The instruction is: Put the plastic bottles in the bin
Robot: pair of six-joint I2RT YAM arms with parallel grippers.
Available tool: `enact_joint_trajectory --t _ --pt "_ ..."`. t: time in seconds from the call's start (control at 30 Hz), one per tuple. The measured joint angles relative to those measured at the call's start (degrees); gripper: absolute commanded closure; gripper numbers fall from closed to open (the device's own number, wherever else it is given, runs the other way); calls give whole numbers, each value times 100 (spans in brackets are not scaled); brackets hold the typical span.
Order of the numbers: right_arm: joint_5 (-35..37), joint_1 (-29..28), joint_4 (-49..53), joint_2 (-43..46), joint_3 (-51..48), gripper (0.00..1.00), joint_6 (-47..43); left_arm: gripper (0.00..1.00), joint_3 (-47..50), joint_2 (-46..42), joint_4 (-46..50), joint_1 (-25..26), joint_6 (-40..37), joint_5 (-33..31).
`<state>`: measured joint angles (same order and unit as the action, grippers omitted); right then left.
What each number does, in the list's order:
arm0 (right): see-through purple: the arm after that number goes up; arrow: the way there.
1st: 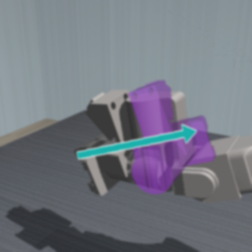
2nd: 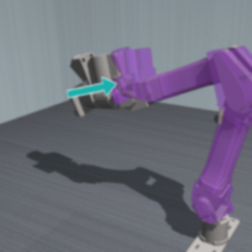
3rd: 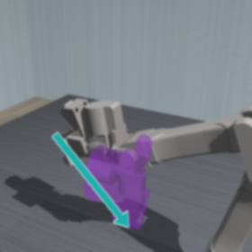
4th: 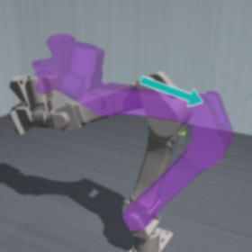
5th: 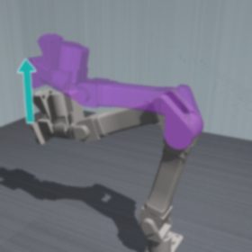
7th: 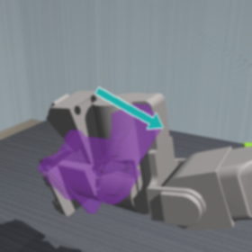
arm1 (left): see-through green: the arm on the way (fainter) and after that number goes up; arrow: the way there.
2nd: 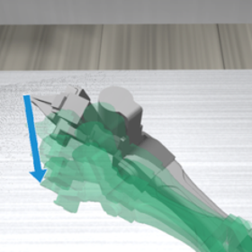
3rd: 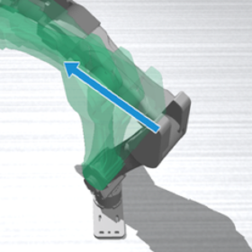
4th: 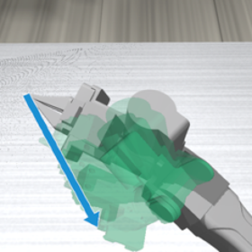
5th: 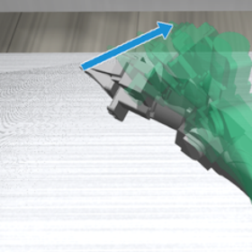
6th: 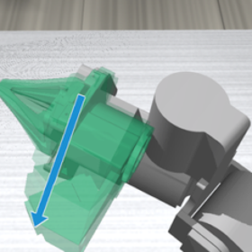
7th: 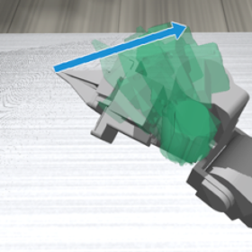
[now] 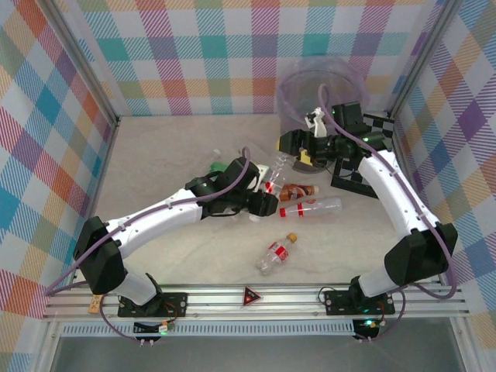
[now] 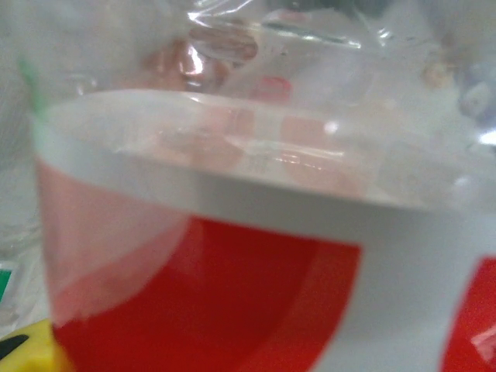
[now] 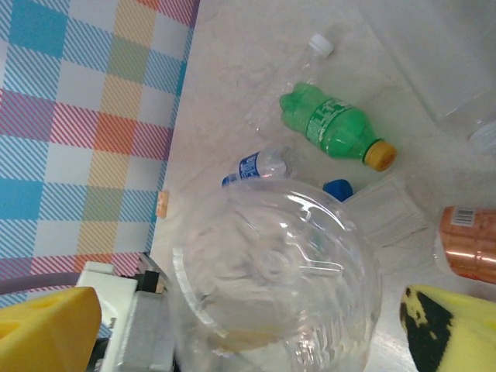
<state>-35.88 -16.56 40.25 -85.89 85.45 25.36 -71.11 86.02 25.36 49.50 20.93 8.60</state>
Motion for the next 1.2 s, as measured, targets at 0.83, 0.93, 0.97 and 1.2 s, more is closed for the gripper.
enact_joint_trajectory --t 0.83,0.93,0.97,1.2 --pt "166 -199 -503 -260 -236 42 509 0 540 -282 -962 -238 457 236" --pt "352 -199 -275 -273 188 42 337 0 669 -511 -988 -273 452 249" --pt "417 -199 -199 -271 363 42 254 0 699 -584 -981 -280 446 247" --pt "1154 -184 240 -271 1757 43 -459 0 955 -905 -850 -444 470 149"
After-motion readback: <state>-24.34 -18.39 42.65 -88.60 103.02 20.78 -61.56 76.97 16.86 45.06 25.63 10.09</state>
